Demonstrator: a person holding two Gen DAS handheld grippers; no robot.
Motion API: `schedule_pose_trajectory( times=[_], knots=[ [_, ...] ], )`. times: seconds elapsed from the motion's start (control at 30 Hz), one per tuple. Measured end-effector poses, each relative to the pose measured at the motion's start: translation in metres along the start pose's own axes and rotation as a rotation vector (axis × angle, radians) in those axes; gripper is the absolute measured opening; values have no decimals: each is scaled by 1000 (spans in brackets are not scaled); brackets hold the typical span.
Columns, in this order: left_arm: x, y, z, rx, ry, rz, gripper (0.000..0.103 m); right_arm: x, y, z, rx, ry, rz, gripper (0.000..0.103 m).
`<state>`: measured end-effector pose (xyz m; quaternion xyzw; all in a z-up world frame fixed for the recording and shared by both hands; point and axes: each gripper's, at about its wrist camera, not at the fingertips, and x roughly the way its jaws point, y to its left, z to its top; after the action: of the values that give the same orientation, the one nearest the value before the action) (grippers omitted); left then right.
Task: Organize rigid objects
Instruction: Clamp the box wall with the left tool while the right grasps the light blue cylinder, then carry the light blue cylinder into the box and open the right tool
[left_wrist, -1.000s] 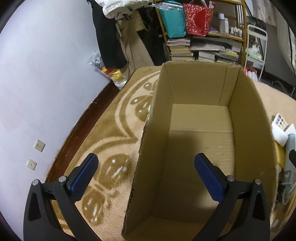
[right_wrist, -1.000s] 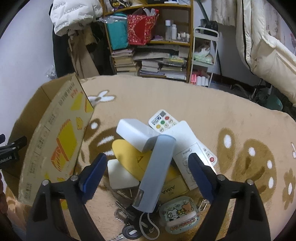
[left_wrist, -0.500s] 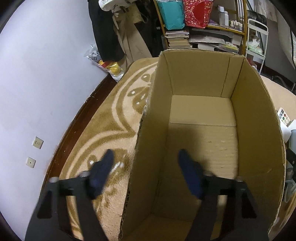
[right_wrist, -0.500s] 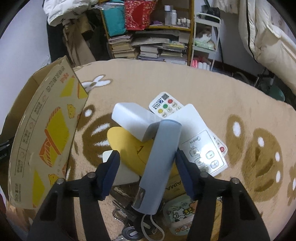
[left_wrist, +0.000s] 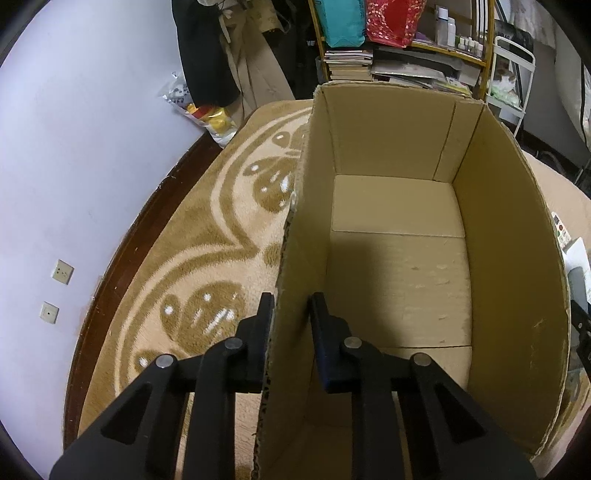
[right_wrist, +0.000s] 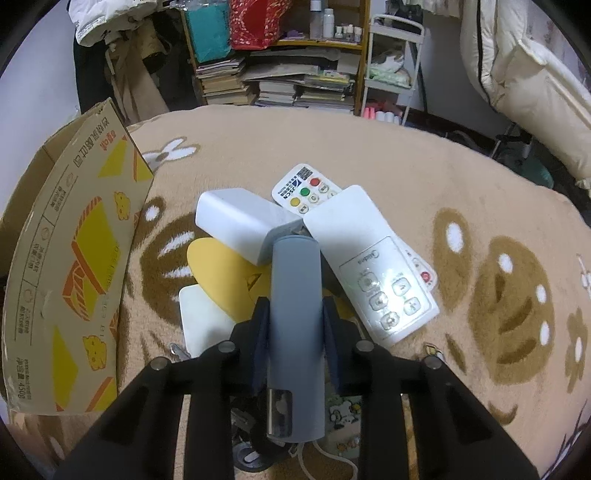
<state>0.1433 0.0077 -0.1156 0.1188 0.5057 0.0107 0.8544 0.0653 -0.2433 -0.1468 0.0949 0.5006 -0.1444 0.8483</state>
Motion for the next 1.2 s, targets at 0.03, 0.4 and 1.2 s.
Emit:
schedule_pose_trajectory(
  times=[0.03,0.4,1.2],
  knots=[
    [0,0,-1,2,-1,2,18,-4,2,0,-1,-11,-2,29],
    [-1,-2,-2,25,0,19,19,-68,41,24,-75,-189,89,29],
    [2,-1,-3,17,8,18,19,-86,145,36,-236,-257,278,29]
  ],
)
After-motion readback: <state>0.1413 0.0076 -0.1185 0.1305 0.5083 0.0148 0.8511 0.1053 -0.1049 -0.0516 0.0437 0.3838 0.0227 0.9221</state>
